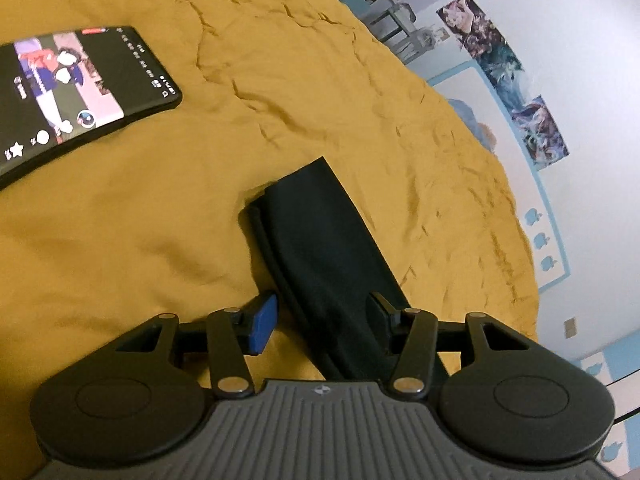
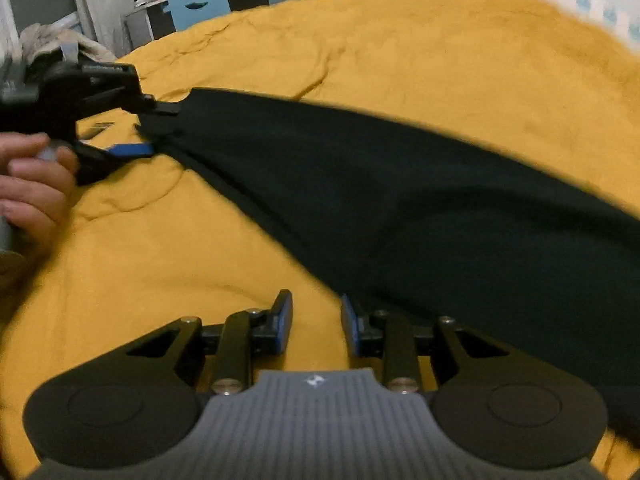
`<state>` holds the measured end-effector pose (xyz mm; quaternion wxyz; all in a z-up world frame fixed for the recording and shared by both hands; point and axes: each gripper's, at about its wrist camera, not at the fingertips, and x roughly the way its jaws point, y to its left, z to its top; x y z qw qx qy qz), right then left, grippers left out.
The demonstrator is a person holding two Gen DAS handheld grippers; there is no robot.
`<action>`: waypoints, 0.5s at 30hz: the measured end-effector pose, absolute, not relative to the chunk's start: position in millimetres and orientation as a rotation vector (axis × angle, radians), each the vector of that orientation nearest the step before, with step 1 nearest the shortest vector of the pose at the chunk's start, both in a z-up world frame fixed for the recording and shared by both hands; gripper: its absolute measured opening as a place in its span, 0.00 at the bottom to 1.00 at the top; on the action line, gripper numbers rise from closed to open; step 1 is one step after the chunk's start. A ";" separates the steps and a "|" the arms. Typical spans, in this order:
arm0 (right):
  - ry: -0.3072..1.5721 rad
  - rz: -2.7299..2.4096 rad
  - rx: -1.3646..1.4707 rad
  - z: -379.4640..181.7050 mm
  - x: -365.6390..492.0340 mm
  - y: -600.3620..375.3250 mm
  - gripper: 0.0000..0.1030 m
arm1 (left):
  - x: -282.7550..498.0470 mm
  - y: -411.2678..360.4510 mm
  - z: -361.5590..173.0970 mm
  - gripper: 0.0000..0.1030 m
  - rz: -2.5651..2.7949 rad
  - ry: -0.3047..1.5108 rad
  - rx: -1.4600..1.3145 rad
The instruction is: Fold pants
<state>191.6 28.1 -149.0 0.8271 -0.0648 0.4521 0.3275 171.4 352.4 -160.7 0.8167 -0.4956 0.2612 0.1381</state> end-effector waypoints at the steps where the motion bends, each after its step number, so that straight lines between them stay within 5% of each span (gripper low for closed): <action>1: 0.932 0.700 -0.121 -141.3 194.4 26.4 0.21 | 170.3 353.6 -162.0 0.58 0.290 0.547 -1.068; 8: 0.758 0.656 -0.106 -117.6 214.5 45.7 0.22 | 165.4 361.2 -164.9 0.58 0.282 0.494 -1.135; 15: 0.884 0.711 -0.184 -165.8 187.0 65.1 0.22 | 174.7 369.4 -169.8 0.58 0.294 0.465 -1.189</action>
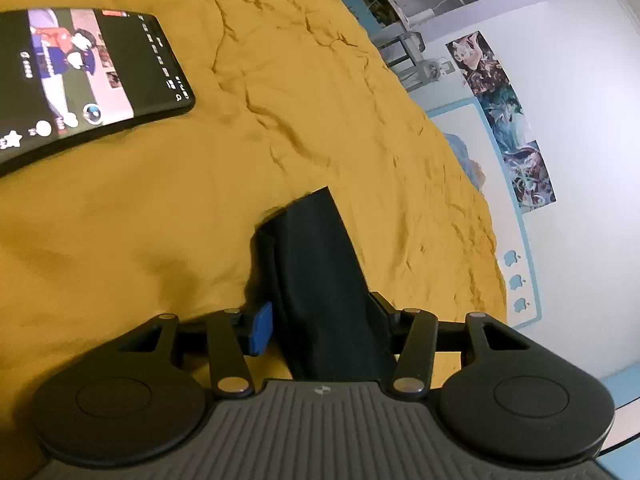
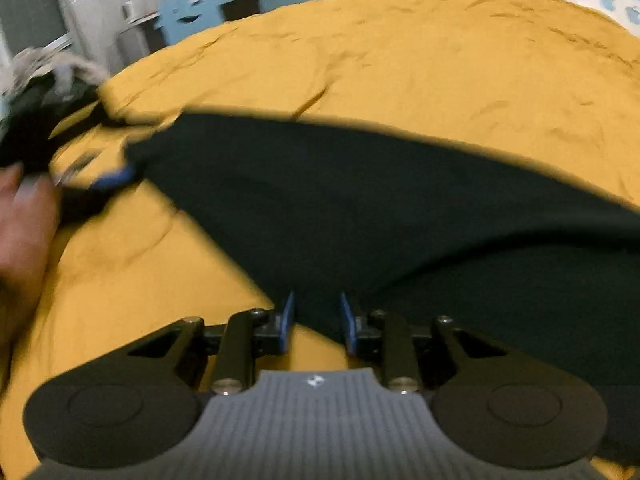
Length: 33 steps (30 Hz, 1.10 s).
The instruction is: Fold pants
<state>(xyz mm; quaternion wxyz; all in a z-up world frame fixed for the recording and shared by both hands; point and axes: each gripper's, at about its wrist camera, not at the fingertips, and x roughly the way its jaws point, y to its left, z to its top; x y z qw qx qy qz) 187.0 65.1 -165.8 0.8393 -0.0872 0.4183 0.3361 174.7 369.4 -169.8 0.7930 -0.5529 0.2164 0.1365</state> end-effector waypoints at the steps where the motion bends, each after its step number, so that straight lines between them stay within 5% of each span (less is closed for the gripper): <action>1: 0.889 0.724 -0.152 -162.2 184.9 59.9 0.22 | 177.5 369.6 -170.4 0.58 0.297 0.464 -1.190; 4: 0.873 0.786 0.093 -152.3 184.6 23.3 0.21 | 179.9 368.8 -174.0 0.48 0.340 0.479 -1.217; 13: 0.755 0.632 0.093 -123.4 175.6 -44.3 0.24 | 181.3 371.9 -176.5 0.06 0.385 0.472 -1.265; 23: 0.685 0.511 0.207 -108.4 165.5 -115.5 0.27 | 195.4 330.3 -115.4 0.04 0.253 0.351 -1.025; 33: 0.620 0.360 0.351 -86.9 160.4 -194.7 0.30 | 228.8 141.5 -42.7 0.04 -0.164 0.405 -0.370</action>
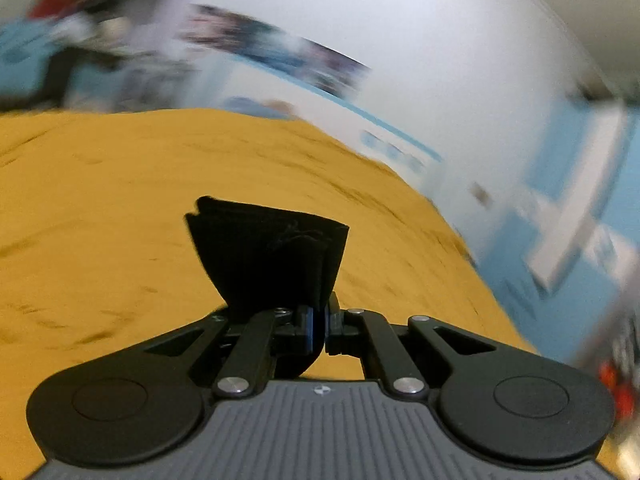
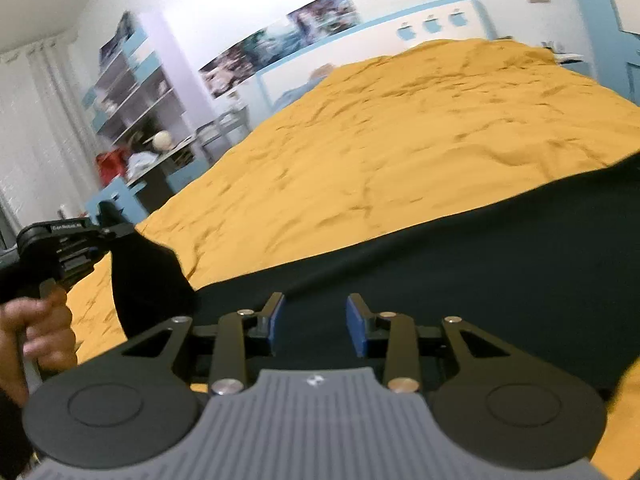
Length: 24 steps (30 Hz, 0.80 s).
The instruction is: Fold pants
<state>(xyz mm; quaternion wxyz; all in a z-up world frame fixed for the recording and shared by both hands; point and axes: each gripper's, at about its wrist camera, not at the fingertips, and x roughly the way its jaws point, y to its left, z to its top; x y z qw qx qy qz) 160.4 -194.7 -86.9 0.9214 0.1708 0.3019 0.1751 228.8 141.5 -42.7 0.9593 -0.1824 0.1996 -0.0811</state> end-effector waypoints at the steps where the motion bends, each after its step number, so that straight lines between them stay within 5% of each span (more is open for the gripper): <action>1: 0.619 0.346 0.358 -86.2 158.5 -201.0 0.30 | 230.6 120.0 -44.6 0.04 -0.200 0.425 -0.318; 5: 0.628 0.295 0.393 -89.9 150.7 -228.2 0.31 | 247.0 31.5 -78.3 0.08 -0.269 0.621 -0.039; 10: 0.652 0.267 0.413 -99.6 146.4 -239.3 0.31 | 233.1 -16.0 -109.9 0.32 -0.395 0.735 0.099; 12: 0.662 0.270 0.420 -99.8 148.3 -241.8 0.31 | 219.5 -12.1 -100.8 0.35 -0.474 0.724 0.089; 20: 0.741 0.341 0.427 -104.2 169.6 -209.9 0.37 | 187.8 134.9 -64.6 0.57 -0.158 0.610 -0.330; 24: 0.822 0.365 0.493 -113.8 188.6 -184.5 0.38 | 198.0 208.0 -84.3 0.59 -0.017 0.672 -0.581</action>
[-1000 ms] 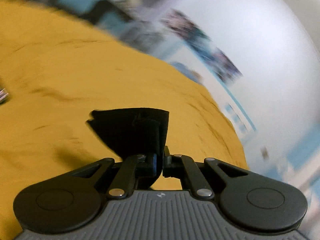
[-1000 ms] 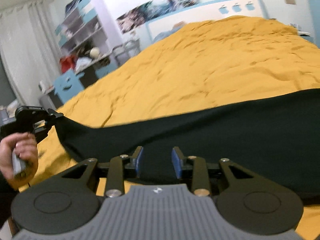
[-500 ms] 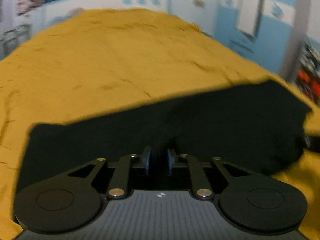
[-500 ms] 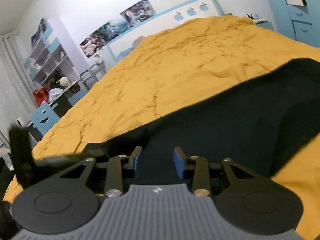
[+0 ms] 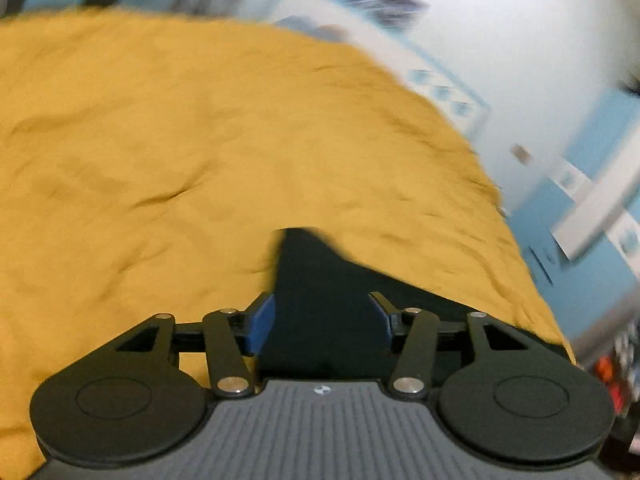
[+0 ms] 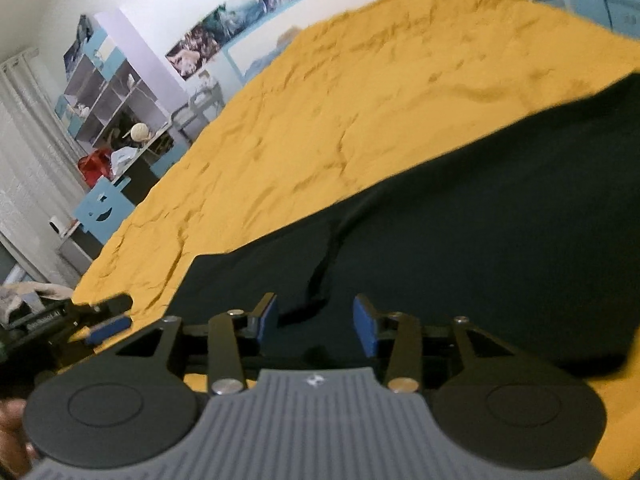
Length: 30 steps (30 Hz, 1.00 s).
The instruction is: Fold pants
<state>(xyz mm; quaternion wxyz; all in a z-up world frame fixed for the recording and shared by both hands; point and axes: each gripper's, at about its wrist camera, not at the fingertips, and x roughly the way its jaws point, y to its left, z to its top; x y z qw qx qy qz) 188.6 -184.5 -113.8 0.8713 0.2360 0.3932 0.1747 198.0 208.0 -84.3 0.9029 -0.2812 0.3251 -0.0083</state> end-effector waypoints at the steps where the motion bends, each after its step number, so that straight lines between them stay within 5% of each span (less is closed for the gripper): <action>1: 0.844 0.361 0.510 -117.1 193.9 -179.8 0.38 | 199.0 218.0 -88.7 0.59 0.001 0.686 -0.609; 9: 0.919 0.249 0.697 -151.4 223.8 -162.7 0.35 | 194.3 232.2 -106.9 0.59 0.000 0.713 -0.721; 10: 0.916 0.251 0.696 -152.7 225.2 -159.8 0.30 | 195.4 230.3 -110.1 0.59 -0.004 0.721 -0.719; 11: 0.921 0.253 0.683 -153.2 227.6 -156.9 0.08 | 199.5 224.8 -110.4 0.59 -0.009 0.728 -0.717; 12: 0.925 0.262 0.672 -153.0 228.6 -154.4 0.01 | 202.5 222.2 -111.5 0.59 -0.015 0.739 -0.715; 22: 0.780 0.295 0.647 -116.5 201.2 -190.6 0.00 | 207.4 196.4 -120.5 0.59 -0.107 0.752 -0.718; 30: 0.857 0.223 0.558 -149.6 203.7 -210.0 0.01 | 210.5 180.9 -131.8 0.59 -0.118 0.814 -0.671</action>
